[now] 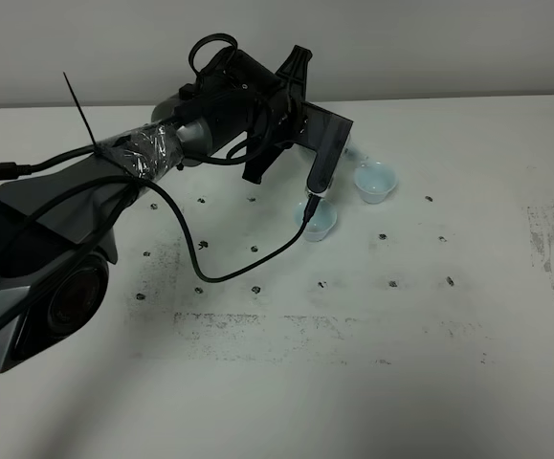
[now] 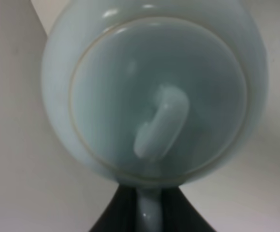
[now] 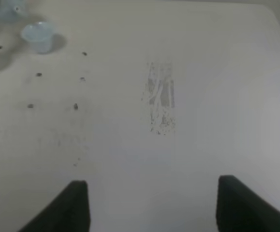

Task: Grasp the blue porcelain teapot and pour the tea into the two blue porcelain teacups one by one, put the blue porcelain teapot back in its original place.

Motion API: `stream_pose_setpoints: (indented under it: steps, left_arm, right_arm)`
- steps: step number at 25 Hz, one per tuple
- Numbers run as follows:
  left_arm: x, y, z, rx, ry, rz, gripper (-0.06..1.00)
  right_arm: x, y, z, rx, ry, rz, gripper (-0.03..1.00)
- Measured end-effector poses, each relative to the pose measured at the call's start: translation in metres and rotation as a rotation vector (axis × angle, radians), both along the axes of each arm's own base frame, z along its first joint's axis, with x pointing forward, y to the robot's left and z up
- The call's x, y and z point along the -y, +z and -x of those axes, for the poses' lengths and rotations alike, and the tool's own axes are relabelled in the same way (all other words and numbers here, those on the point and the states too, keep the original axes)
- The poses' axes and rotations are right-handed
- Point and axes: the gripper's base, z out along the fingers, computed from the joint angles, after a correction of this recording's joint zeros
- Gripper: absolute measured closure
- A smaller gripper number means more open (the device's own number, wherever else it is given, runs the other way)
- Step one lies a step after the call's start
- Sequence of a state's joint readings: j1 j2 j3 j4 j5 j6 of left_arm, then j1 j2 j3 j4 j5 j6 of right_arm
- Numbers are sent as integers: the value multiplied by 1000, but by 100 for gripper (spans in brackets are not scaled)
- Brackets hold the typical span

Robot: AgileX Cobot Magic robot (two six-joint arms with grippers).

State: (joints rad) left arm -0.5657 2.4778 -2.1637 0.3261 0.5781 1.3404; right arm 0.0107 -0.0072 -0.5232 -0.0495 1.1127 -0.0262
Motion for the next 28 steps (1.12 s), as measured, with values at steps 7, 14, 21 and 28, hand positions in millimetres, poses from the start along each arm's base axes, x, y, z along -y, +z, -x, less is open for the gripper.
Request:
stream_pose_setpoints:
  steps: [7, 14, 21, 28]
  left_arm:
    - [8, 1, 6, 27, 39, -39, 94]
    - [8, 2, 7, 44, 50, -65, 94]
    - [11, 3, 9, 57, 47, -97, 94]
    - [18, 6, 14, 102, 77, -125, 94]
  right_arm:
    - [0, 0, 0, 0, 0, 1, 43]
    - [0, 0, 0, 0, -1, 2, 43]
    - [0, 0, 0, 0, -1, 2, 43]
    - [0, 0, 0, 0, -1, 2, 43]
